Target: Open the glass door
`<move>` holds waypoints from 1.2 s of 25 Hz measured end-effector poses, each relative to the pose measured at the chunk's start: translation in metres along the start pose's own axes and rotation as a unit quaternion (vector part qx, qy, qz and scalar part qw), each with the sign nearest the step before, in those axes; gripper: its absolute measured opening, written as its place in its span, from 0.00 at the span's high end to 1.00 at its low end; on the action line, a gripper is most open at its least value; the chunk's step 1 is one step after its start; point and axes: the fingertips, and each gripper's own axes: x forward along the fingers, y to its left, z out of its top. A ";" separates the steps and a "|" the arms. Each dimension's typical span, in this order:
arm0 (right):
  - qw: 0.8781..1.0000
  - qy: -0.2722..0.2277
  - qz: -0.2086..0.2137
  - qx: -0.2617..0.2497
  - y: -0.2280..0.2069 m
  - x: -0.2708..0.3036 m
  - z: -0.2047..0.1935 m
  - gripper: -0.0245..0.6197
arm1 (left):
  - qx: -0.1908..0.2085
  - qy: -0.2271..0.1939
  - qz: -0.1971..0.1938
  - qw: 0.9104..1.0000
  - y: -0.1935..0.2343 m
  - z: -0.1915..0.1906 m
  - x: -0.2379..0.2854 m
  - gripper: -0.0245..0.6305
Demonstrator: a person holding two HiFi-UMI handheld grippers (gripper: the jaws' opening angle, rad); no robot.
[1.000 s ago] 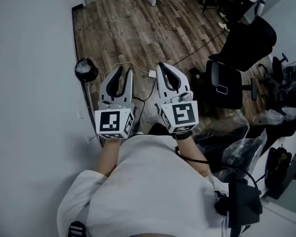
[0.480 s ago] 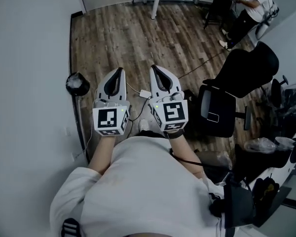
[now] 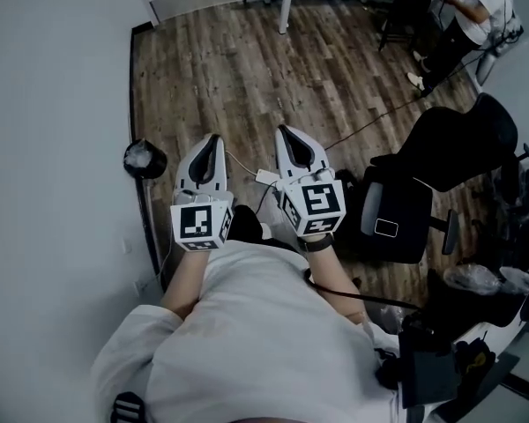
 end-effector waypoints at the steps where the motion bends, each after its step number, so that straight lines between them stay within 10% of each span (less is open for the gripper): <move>1: 1.000 0.004 0.006 0.001 0.000 0.009 -0.003 0.96 | 0.000 0.002 -0.001 1.000 0.002 -0.002 0.007 0.95; 30: 0.997 0.017 0.048 -0.061 0.028 0.458 0.027 0.96 | -0.019 -0.011 -0.028 0.999 0.304 -0.026 0.307 0.95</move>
